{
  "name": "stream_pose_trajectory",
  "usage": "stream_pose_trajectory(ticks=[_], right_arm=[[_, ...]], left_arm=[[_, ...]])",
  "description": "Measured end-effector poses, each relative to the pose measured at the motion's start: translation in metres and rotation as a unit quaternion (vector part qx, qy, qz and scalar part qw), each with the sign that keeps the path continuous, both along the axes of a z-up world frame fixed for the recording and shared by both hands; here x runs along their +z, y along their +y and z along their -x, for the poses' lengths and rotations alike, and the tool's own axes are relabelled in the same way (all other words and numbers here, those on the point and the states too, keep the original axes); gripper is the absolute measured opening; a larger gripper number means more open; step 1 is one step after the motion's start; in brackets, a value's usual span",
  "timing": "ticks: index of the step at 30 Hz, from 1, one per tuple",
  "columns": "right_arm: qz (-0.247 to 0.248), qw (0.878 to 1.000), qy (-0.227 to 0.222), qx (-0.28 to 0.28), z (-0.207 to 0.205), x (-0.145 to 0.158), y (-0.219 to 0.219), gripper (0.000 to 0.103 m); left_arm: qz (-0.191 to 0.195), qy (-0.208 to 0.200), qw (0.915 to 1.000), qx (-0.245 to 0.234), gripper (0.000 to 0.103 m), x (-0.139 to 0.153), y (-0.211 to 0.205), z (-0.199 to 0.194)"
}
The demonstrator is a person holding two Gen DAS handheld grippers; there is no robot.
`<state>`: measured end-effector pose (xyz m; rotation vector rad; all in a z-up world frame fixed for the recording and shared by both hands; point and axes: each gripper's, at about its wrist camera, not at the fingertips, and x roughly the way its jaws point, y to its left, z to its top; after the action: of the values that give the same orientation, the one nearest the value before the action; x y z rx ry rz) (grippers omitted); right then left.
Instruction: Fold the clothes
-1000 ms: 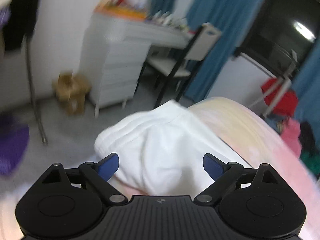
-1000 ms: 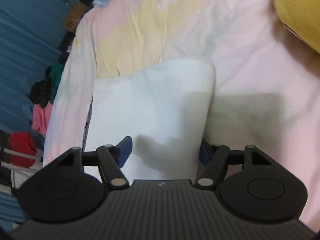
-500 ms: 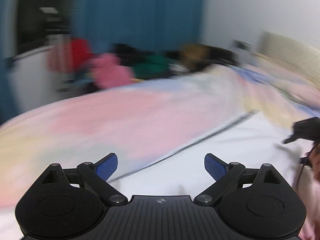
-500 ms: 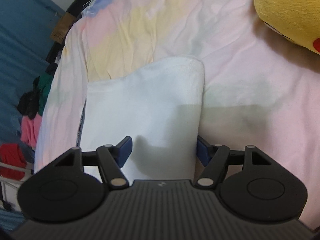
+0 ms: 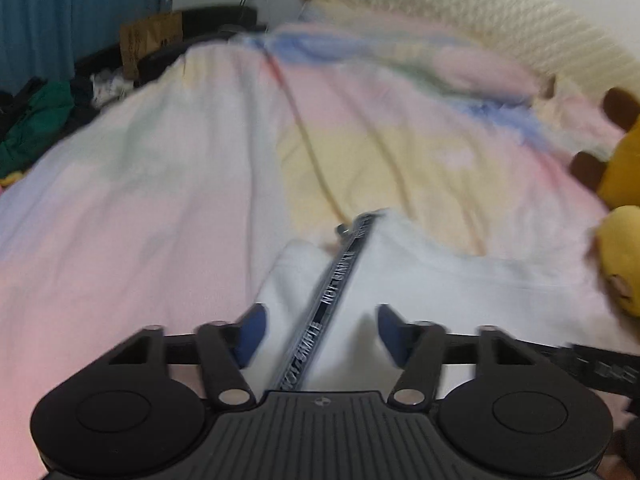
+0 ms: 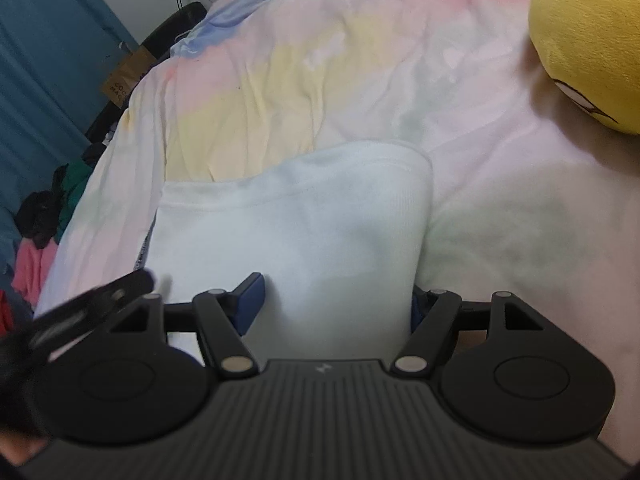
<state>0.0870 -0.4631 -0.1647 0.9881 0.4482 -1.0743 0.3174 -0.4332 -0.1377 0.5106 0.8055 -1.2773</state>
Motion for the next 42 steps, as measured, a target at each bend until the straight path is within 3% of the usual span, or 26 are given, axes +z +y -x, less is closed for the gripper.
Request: stream_pose_trajectory(ticks=[2, 3, 6, 9, 13, 16, 19, 22, 24, 29, 33, 36, 39, 42], right_arm=[[-0.001, 1.000, -0.004, -0.003, 0.000, -0.002, -0.003, 0.071], [-0.002, 1.000, -0.005, -0.004, 0.000, -0.002, -0.004, 0.071], [-0.005, 1.000, -0.008, -0.002, 0.001, -0.001, -0.004, 0.071], [-0.011, 1.000, -0.016, -0.002, 0.005, 0.001, -0.004, 0.069], [-0.015, 0.999, -0.031, -0.003, 0.011, 0.005, -0.002, 0.069], [-0.014, 0.999, -0.034, 0.001, 0.011, 0.006, -0.001, 0.069], [-0.016, 0.999, -0.036, 0.006, 0.011, 0.005, -0.002, 0.070], [-0.011, 0.999, -0.041, 0.020, 0.009, 0.004, -0.005, 0.071], [-0.009, 0.999, -0.045, 0.029, 0.007, 0.003, -0.007, 0.071], [-0.027, 0.994, -0.064, 0.088, -0.002, -0.005, -0.019, 0.071], [-0.061, 0.985, -0.100, 0.127, 0.002, -0.009, -0.039, 0.071], [-0.084, 0.975, -0.137, 0.156, 0.007, -0.014, -0.052, 0.071], [-0.105, 0.959, -0.192, 0.179, 0.013, -0.020, -0.060, 0.071], [-0.117, 0.940, -0.246, 0.205, 0.020, -0.025, -0.066, 0.071]], left_arm=[[-0.001, 0.006, 0.9999, -0.012, 0.030, -0.009, -0.003, 0.001], [0.005, 0.003, 0.9999, -0.013, 0.020, -0.008, 0.000, 0.001], [0.042, 0.006, 0.9990, -0.011, 0.013, 0.002, 0.013, -0.001], [0.086, 0.002, 0.9962, 0.017, 0.012, 0.023, 0.025, -0.007], [0.075, -0.033, 0.9953, 0.050, 0.012, 0.031, 0.028, -0.011], [0.048, -0.068, 0.9940, 0.072, 0.013, 0.014, 0.019, -0.005], [0.028, -0.071, 0.9921, 0.099, 0.013, -0.008, 0.004, -0.005], [0.031, -0.074, 0.9896, 0.120, 0.021, -0.020, 0.005, -0.001], [0.033, -0.077, 0.9859, 0.145, 0.042, -0.017, 0.012, 0.001], [0.020, -0.103, 0.9755, 0.193, 0.060, 0.018, 0.058, 0.018], [0.039, -0.130, 0.9547, 0.265, 0.081, 0.059, 0.136, 0.048], [0.052, -0.120, 0.9387, 0.319, 0.081, 0.079, 0.211, 0.083], [0.048, -0.121, 0.9096, 0.395, 0.083, 0.088, 0.289, 0.127], [0.045, -0.108, 0.8865, 0.448, 0.083, 0.086, 0.357, 0.172]])
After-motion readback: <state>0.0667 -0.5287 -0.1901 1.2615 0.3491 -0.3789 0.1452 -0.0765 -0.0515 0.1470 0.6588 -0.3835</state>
